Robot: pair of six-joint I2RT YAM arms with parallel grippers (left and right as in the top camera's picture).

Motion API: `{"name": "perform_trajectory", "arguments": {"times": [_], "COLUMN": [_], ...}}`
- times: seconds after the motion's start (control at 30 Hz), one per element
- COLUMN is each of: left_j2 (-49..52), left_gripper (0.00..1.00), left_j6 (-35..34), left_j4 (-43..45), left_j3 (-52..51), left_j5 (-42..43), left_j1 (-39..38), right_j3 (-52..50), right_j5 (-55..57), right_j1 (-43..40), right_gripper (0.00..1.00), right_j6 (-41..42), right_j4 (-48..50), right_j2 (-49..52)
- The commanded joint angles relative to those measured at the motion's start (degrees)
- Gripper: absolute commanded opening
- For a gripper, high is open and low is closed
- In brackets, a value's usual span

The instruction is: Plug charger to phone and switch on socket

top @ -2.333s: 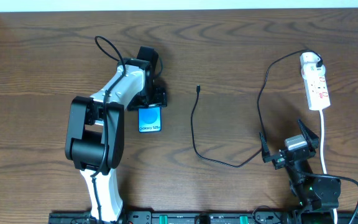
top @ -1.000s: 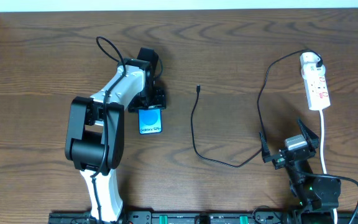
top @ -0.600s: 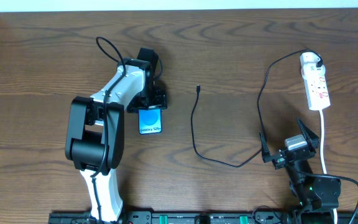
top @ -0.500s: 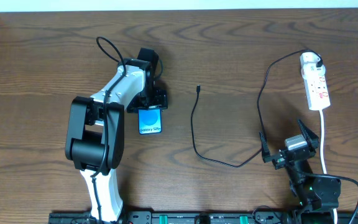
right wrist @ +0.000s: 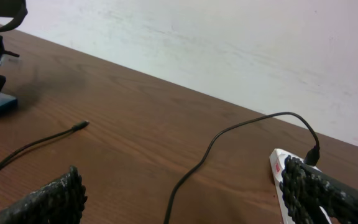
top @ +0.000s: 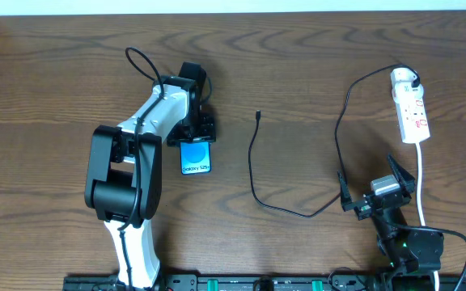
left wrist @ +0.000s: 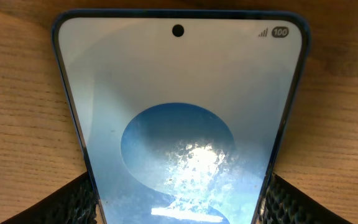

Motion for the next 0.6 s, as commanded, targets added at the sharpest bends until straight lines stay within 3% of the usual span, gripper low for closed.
{"name": "perform_trajectory", "arguments": {"times": [0.0,0.57], "left_j2": [5.0,0.5], "left_gripper": [0.72,0.72], "left_j6": [0.5,0.9], "left_j4": [-0.6,-4.9], "left_j3": [-3.1,0.7], "left_j5": [1.7,1.8], "left_j1": [0.3,0.4], "right_j3": [-0.2,-0.2], "right_j5": [-0.2,-0.2], "right_j1": [0.6,0.6], "right_gripper": [0.99,0.99], "right_j6": [0.4,0.4], "right_j4": [0.0,0.0], "right_j2": [-0.3,-0.3]}}
